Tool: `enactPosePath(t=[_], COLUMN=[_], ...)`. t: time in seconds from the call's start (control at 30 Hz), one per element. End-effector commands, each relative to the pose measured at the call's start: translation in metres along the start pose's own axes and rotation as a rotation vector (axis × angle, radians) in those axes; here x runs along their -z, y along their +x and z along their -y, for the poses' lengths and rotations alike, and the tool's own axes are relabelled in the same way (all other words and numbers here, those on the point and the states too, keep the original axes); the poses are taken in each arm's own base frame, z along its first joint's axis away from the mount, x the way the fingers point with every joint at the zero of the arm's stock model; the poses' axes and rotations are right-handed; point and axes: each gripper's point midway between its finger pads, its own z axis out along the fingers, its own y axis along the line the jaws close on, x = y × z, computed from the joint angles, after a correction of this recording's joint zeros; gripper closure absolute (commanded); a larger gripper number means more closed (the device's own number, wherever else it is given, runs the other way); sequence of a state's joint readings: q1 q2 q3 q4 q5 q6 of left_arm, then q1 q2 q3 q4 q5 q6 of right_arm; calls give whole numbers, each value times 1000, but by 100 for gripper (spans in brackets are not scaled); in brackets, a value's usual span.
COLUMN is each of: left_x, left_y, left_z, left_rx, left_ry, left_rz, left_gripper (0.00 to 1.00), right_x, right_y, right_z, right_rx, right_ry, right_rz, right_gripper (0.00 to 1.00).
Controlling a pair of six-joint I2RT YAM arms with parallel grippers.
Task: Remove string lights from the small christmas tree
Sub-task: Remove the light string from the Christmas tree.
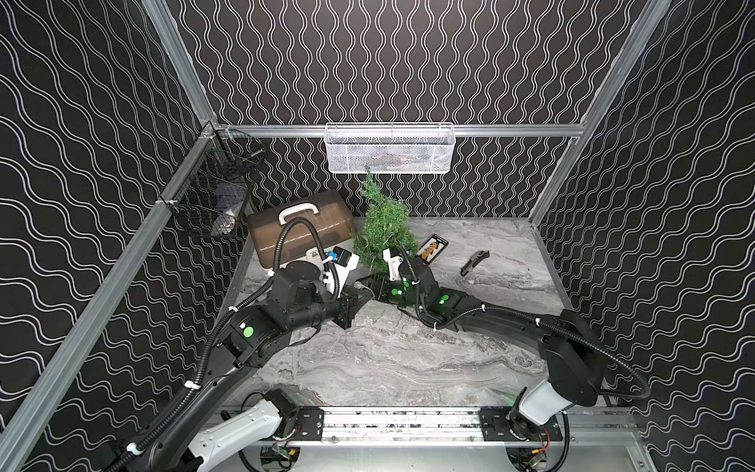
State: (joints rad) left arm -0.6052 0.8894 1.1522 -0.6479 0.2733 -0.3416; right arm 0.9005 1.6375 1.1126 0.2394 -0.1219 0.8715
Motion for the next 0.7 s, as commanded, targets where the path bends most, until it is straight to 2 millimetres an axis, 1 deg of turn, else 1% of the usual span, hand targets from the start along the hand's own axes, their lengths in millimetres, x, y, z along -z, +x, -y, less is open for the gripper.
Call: enactPosePath(t=[0.0, 0.07, 0.13, 0.2, 0.33, 0.4, 0.47, 0.6, 0.67], left_x=[1, 0, 0, 0, 1, 1, -1, -12, -18], left_y=[2, 2, 2, 0, -1, -3, -4, -16, -22], left_z=[-2, -2, -1, -1, -3, -3, -2, 8, 12], left_rx=[-16, -16, -16, -16, -22, -25, -24, -4, 9], left_ry=[-6, -7, -3, -2, -15, -20, -12, 50, 78], left_rz=[2, 1, 3, 5, 12, 16, 16, 41, 52], left_gripper=[100, 100, 100, 100, 100, 100, 100, 100, 100], right_x=[-1, -3, -3, -2, 5, 13, 26, 61, 81], right_y=[-8, -7, -6, -7, -9, -11, -15, -29, -41], right_z=[-16, -16, -15, -13, -7, -6, -5, -2, 0], right_rx=[-44, -50, -56, -57, -46, -35, -16, 51, 97], right_ry=[-74, -71, -62, -54, -20, 2, 30, 118, 171], right_rz=[34, 36, 44, 51, 69, 79, 98, 155, 201], right_gripper=[47, 55, 70, 81, 100, 100, 100, 100, 100])
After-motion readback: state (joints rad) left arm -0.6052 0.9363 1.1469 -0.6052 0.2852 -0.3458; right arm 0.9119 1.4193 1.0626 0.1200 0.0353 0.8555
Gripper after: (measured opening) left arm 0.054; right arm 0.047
